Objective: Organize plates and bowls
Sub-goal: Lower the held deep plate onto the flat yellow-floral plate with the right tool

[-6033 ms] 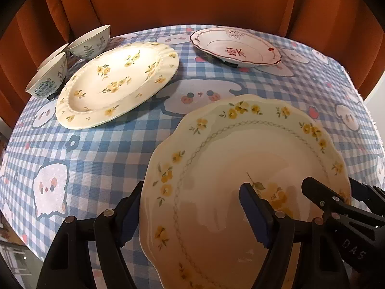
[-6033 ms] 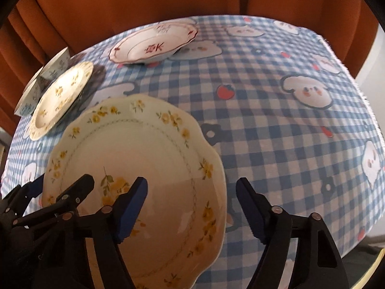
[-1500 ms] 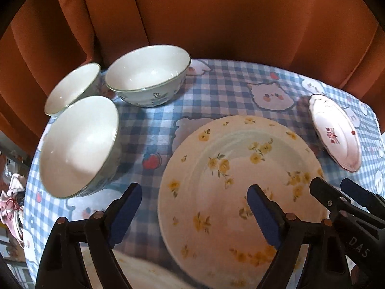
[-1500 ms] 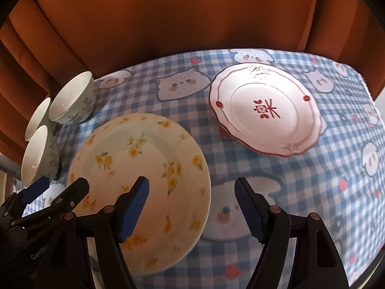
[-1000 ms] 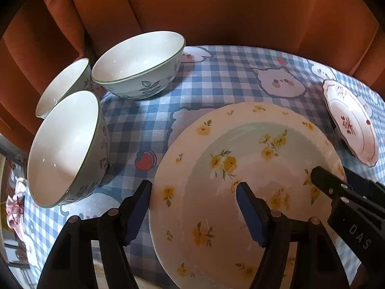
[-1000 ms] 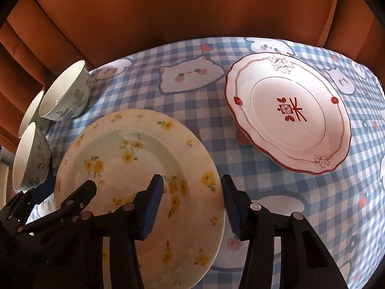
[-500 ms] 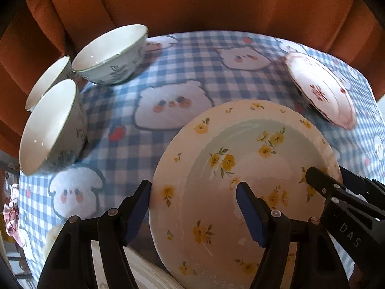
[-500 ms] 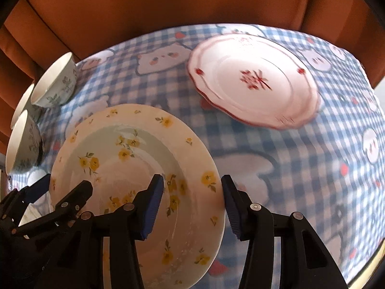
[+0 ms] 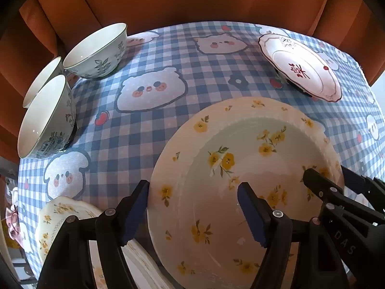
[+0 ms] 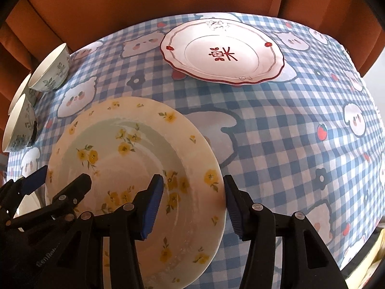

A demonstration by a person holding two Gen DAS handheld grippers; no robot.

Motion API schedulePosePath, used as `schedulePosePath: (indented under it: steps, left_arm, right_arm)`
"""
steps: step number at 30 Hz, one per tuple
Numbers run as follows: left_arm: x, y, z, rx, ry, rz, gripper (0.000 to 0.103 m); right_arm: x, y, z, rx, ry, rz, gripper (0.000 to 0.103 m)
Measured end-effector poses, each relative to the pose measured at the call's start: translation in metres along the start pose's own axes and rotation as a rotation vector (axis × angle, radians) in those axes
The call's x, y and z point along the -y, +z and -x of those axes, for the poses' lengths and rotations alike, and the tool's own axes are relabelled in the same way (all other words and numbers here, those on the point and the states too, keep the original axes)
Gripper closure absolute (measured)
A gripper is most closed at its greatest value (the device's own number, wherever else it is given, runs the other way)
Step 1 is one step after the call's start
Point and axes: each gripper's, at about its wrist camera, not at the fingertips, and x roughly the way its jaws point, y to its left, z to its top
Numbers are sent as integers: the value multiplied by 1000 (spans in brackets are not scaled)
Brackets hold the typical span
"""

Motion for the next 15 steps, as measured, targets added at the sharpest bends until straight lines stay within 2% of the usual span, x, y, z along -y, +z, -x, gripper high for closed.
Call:
schedulePosePath:
  steps: [3, 6, 15]
  left_arm:
    - [2, -1, -2, -4, 19, 4, 28]
    - [0, -3, -9, -43, 16, 35, 27]
    - [-1, -2, -7, -46, 34, 94, 28]
  right_arm:
    - [-2, 1, -5, -10, 9, 19, 44]
    - [2, 3, -11, -16, 41, 19, 43]
    - [0, 5, -12, -51, 56, 47, 43]
